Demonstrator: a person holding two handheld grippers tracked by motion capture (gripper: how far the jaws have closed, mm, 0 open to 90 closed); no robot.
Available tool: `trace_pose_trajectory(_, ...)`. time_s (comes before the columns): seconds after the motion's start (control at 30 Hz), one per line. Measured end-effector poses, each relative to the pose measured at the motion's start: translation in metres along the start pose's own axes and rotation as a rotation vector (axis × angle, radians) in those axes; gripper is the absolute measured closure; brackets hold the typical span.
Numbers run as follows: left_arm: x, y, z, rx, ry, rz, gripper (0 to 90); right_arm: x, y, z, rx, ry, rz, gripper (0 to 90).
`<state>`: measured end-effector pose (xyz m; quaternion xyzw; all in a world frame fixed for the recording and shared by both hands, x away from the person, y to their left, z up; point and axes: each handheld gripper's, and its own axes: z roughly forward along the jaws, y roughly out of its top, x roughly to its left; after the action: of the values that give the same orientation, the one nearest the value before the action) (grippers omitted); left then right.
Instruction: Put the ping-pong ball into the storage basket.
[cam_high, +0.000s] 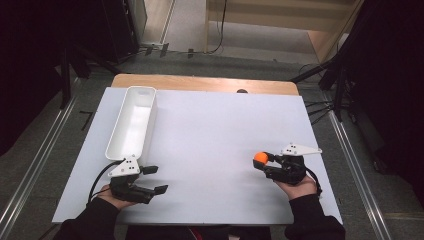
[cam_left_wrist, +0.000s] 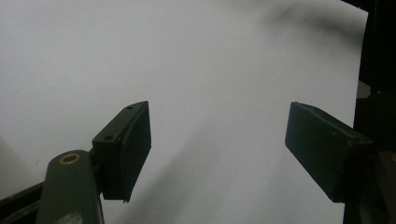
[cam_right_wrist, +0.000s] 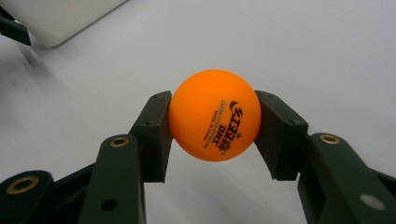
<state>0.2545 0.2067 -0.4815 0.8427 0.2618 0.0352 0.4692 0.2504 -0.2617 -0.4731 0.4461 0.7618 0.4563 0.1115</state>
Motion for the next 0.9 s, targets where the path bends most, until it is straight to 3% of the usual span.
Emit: trace_pose_trajectory(0.9, 0.0, -0.001, 0.0, -0.002, -0.003, -0.006, 23.1, 0.011, 0.017, 0.022, 0.006, 0.049, -0.026, 48.5)
